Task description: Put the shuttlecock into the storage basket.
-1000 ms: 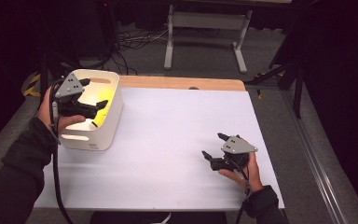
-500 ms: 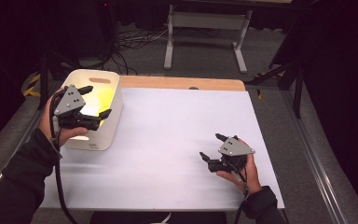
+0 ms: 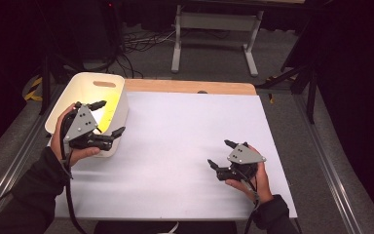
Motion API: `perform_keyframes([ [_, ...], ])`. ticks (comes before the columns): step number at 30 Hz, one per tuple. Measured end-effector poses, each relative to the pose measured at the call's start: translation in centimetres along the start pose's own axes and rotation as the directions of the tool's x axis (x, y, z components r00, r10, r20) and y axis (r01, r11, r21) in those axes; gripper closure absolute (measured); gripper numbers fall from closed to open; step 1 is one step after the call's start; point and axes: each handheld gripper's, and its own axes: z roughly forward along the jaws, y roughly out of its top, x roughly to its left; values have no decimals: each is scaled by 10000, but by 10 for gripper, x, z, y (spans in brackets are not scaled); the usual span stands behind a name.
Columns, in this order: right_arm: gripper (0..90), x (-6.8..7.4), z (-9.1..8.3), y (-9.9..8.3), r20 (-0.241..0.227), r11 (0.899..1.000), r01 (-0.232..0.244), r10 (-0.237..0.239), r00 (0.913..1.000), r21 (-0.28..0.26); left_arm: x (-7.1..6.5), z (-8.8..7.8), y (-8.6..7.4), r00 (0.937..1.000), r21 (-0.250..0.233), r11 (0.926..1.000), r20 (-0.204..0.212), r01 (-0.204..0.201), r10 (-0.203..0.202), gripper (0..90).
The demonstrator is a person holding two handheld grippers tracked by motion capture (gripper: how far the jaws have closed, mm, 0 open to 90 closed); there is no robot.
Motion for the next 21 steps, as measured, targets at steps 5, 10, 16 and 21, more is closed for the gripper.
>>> perform_keyframes([
  [5,163,1,1,0,-34,10000,-2,2,10000,12,-9,1,-1,9998,-195,9998,181,-18,21,103],
  [10,163,2,0,1,-47,10000,33,-33,10000,-10,-17,0,-1,9997,-465,9988,224,-124,134,103],
  [16,163,3,1,1,-93,9999,107,-107,9999,8,-26,0,-4,9994,-642,9979,325,-86,107,102],
  [21,163,4,1,1,-125,9999,105,-104,9999,21,-32,2,-8,9991,-604,9981,406,-119,144,101],
])
